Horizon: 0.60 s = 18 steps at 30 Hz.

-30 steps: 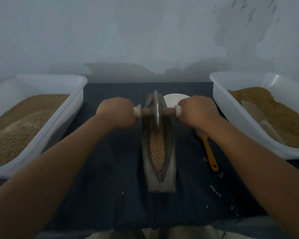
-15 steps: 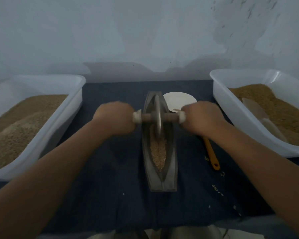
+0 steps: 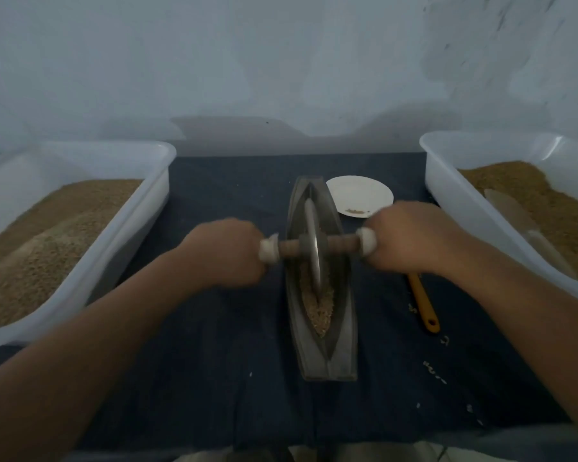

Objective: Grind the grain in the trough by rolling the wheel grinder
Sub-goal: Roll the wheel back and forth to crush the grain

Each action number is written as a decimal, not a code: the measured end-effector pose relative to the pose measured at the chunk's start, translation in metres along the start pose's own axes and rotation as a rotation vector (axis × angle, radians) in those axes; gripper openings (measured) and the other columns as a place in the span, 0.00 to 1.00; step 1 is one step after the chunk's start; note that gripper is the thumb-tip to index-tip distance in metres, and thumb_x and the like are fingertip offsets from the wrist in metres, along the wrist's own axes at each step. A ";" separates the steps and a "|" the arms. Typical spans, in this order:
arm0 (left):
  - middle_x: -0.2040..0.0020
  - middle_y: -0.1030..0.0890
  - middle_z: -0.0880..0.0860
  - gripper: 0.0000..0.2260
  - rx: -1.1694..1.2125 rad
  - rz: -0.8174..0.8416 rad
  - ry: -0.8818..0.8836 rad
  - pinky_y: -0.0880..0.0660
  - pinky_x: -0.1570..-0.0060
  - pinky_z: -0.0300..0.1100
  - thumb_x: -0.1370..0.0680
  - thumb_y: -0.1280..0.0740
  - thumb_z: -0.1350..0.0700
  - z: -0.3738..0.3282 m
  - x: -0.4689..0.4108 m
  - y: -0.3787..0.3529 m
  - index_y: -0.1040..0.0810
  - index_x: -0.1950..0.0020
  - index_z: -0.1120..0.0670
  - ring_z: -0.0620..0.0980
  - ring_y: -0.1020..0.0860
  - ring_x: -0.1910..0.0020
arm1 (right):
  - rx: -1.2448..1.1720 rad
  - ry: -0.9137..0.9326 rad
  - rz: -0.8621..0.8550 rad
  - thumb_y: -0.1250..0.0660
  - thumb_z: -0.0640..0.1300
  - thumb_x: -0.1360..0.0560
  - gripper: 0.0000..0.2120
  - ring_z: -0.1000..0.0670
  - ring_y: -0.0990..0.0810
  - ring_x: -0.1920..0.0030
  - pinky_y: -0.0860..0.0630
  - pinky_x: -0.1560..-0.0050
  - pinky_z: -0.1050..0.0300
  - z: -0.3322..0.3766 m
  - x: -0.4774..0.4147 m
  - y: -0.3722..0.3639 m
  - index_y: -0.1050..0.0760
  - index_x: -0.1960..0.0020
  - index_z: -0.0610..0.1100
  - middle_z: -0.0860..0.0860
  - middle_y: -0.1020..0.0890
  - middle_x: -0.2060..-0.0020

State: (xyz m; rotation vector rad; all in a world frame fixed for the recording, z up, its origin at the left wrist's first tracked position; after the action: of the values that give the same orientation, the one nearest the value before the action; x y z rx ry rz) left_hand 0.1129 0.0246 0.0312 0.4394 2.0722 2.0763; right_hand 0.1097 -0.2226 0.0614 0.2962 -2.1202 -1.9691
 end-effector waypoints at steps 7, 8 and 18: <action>0.62 0.21 0.48 0.14 -0.043 -0.188 0.134 0.27 0.61 0.46 0.25 0.35 0.40 0.005 -0.060 0.038 0.23 0.61 0.49 0.51 0.24 0.65 | 0.075 -0.130 -0.229 0.33 0.58 0.25 0.13 0.48 0.22 0.64 0.21 0.60 0.51 -0.016 -0.051 0.018 0.26 0.63 0.52 0.52 0.23 0.66; 0.62 0.21 0.48 0.12 -0.037 -0.162 0.106 0.26 0.62 0.45 0.26 0.34 0.42 0.003 -0.051 0.033 0.23 0.62 0.49 0.50 0.23 0.65 | 0.054 -0.121 -0.188 0.33 0.58 0.25 0.13 0.49 0.22 0.65 0.21 0.61 0.51 -0.015 -0.044 0.014 0.26 0.64 0.52 0.53 0.22 0.67; 0.66 0.24 0.46 0.12 -0.119 -0.097 -0.040 0.30 0.66 0.42 0.30 0.37 0.41 -0.009 -0.018 0.023 0.26 0.64 0.49 0.49 0.24 0.67 | -0.022 -0.051 -0.023 0.32 0.60 0.30 0.10 0.55 0.24 0.70 0.31 0.70 0.57 -0.011 -0.008 -0.007 0.23 0.63 0.54 0.53 0.21 0.71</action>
State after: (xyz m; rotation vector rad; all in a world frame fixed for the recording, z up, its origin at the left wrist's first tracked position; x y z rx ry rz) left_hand 0.1285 0.0104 0.0524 0.3523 1.8967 2.1027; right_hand 0.1205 -0.2318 0.0548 0.2695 -2.1334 -2.0329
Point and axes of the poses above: each hand's wrist, its own x-axis away from the middle knuckle, its own y-axis out of the back of the hand, z = x × y, the point moved 9 cm from there along -x, towards the middle knuckle
